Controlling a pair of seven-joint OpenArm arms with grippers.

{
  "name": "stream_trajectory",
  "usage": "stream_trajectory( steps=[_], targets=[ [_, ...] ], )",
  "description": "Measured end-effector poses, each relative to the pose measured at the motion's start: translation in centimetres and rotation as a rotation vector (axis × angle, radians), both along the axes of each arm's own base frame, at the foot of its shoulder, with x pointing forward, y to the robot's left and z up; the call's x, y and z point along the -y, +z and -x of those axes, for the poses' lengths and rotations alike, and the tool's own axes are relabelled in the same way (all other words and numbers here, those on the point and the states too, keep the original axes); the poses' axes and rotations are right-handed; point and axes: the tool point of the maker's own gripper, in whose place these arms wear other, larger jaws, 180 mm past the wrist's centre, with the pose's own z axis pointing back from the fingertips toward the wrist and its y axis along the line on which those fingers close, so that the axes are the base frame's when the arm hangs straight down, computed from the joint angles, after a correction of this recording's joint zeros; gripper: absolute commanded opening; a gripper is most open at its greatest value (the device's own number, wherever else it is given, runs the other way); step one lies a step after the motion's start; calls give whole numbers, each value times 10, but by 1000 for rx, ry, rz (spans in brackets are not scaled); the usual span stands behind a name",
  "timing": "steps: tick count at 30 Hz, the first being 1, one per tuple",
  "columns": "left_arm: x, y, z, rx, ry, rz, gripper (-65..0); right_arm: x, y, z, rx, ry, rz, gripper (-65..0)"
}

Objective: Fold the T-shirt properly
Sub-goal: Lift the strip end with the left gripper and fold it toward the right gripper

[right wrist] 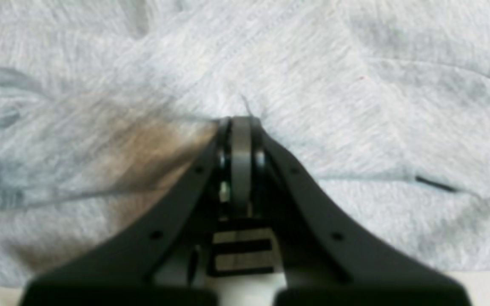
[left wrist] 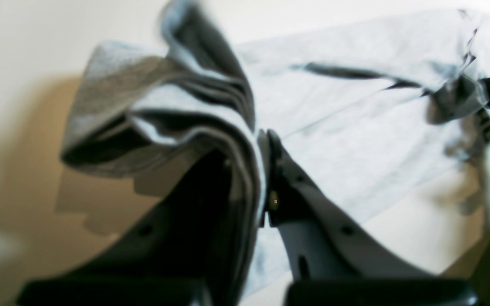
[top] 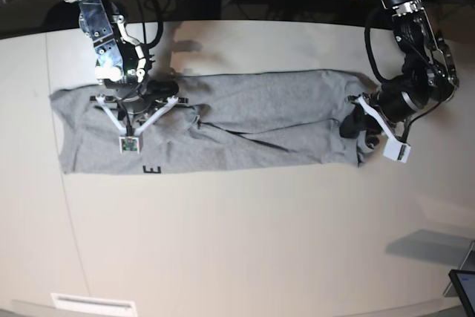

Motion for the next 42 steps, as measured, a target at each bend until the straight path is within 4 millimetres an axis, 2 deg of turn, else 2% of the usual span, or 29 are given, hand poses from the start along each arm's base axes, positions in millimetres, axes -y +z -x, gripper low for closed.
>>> stream_trajectory(
  steps=[5,10,18,22,29,33,37,42],
  targets=[
    [41,17,-7,44,-77,21,-650,0,0,0,0,0,0,-650],
    [82,8,-3,-13,-118,80,-650,0,0,0,1,0,0,-650],
    [142,9,-4,-33,-181,193,-650,0,0,0,0,0,-1,-650],
    [159,14,-7,-25,-177,247,-650,0,0,0,-1,0,0,-650],
    [186,1,-13,-91,-195,306,-650,0,0,0,-1,0,0,-650],
    [206,-5,-7,-127,-218,341,-650,0,0,0,-1,0,0,-650],
    [212,4,-17,-102,-222,362,-650,0,0,0,-1,0,0,-650],
    [218,-11,-16,-164,-202,382,-650,0,0,0,-1,0,0,-650]
  ],
)
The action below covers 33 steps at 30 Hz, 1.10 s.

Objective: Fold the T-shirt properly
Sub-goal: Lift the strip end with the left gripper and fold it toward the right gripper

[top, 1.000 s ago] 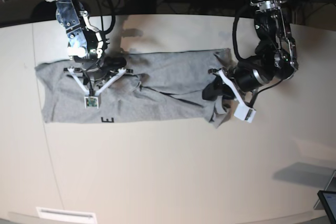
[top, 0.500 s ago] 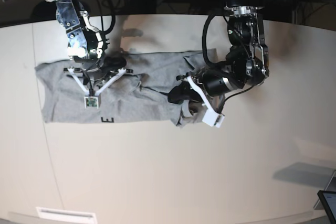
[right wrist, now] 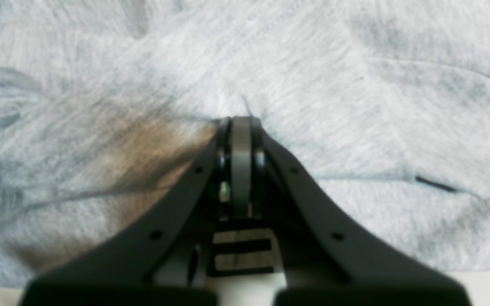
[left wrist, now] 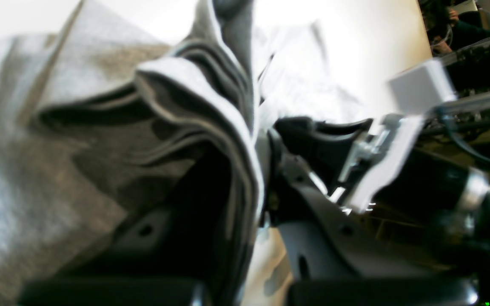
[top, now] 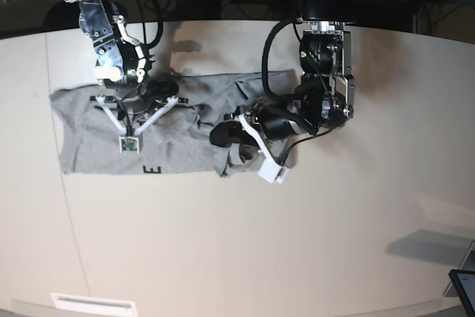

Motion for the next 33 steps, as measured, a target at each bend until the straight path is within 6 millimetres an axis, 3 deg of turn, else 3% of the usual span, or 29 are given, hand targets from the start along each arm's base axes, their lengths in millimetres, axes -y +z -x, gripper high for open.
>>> stream_trajectory(
  steps=[10,18,23,33],
  targets=[
    [34,5,4,-13,-67,30,-650,0,0,0,0,0,0,-650],
    [37,9,-1,-6,-65,38,-650,1,0,0,0,-2,0,-650],
    [40,1,-1,-40,-67,44,-650,0,0,0,0,-2,-1,-650],
    [55,15,-8,-15,-73,83,-650,0,0,0,-1,-2,-1,-650]
  ],
)
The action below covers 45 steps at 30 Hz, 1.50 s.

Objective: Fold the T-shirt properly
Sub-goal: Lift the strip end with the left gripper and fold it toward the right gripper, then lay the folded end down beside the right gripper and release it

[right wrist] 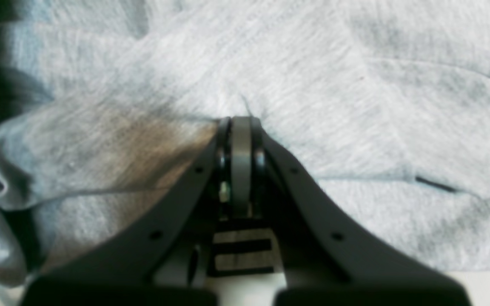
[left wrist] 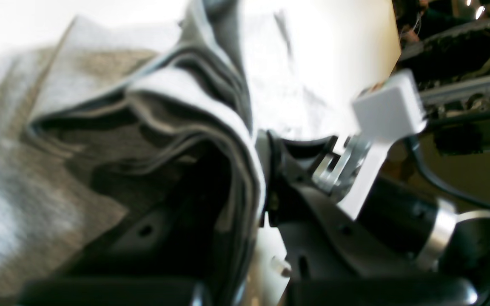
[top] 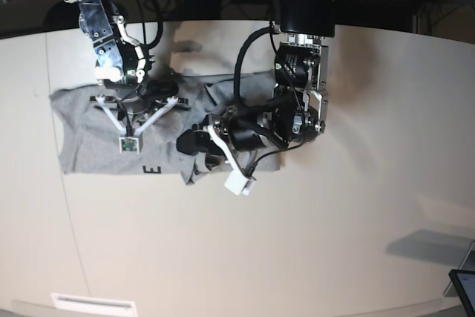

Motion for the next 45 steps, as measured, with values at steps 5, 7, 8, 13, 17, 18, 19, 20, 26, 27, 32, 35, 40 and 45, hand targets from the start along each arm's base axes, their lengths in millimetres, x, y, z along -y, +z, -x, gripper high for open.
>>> stream_trajectory(
  steps=[5,7,8,13,17,18,19,20,26,27,32,35,40,45],
  targets=[
    [3,0,-1,-5,-2,8,-650,0,0,0,-1,0,-2,-650],
    [4,-7,-1,-31,-5,5,-650,0,0,0,-1,0,-1,-650],
    [5,-10,0,-42,-4,7,-650,0,0,0,-1,0,-2,-650],
    [25,-9,5,-10,-35,15,-650,0,0,0,-1,0,0,-650],
    [42,-2,10,5,-66,41,-650,-1,0,0,0,0,-2,-650],
    [42,-2,10,5,-63,42,-650,-1,0,0,0,0,-1,-650],
    [39,-4,8,-7,-50,36,-650,-1,0,0,0,0,-1,-650],
    [36,-5,7,-15,-38,31,-650,0,0,0,0,0,-1,-650],
    [35,-6,6,-20,-32,29,-650,-1,0,0,0,0,-2,-650],
    [35,-6,6,-20,-32,28,-650,-1,0,0,0,0,-1,-650],
    [35,-6,6,-20,-32,28,-650,-1,0,0,0,0,-1,-650],
    [34,-6,6,-20,-29,29,-650,-1,0,0,-1,0,-1,-650],
    [34,-6,5,-21,-27,33,-645,-1,0,0,0,0,-1,-650],
    [36,-1,5,-22,-26,61,-539,-1,0,0,-1,0,-1,-650]
  ],
)
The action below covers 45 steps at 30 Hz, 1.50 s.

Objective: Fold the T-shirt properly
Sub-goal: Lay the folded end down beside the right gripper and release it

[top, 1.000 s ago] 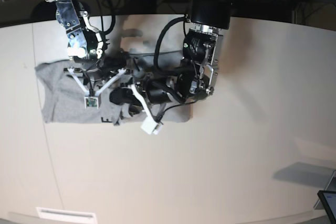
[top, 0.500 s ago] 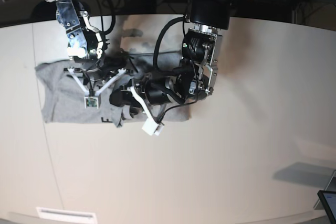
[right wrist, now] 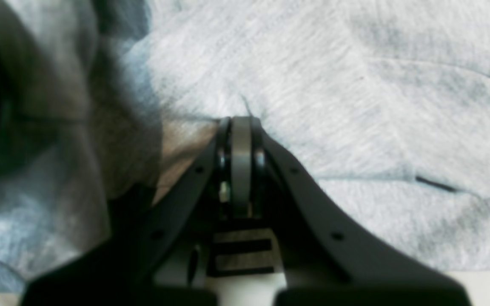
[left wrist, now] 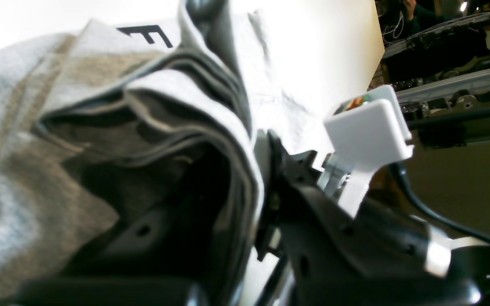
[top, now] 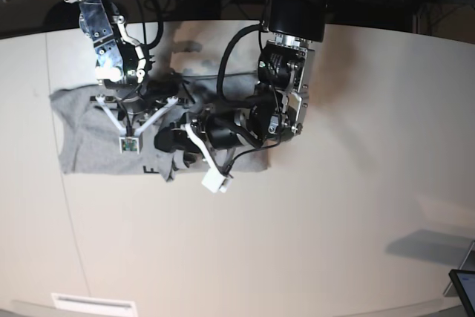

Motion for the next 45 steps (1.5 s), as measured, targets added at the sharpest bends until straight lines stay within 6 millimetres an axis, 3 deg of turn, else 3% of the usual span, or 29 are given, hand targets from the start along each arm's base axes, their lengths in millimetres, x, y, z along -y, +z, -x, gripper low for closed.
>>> stream_trajectory(
  steps=[4,8,12,15,19,24,26,27,32,35,45],
  targets=[
    [6,15,0,-13,3,96,-391,0,0,0,0,0,0,-650],
    [6,24,-4,-5,6,129,-309,0,0,0,2,-1,1,-650],
    [3,49,-11,49,21,178,-302,0,0,0,2,0,0,-650],
    [-10,69,-23,113,82,209,-306,0,0,0,2,0,1,-650],
    [-17,76,-15,153,84,191,-307,0,0,0,2,-1,1,-650],
    [-20,100,-11,262,47,162,-311,0,0,0,3,0,1,-650],
    [-24,94,-8,311,37,59,-333,0,0,0,2,-1,1,-650],
    [-28,85,-6,331,37,-14,-375,0,0,0,3,-1,1,-650],
    [-64,11,11,331,41,-453,-613,1,0,0,3,0,2,-650],
    [-80,-9,16,353,58,-592,-616,1,0,0,3,0,2,-650],
    [-91,-9,9,405,95,-620,-623,1,0,0,0,0,1,-650]
  ],
)
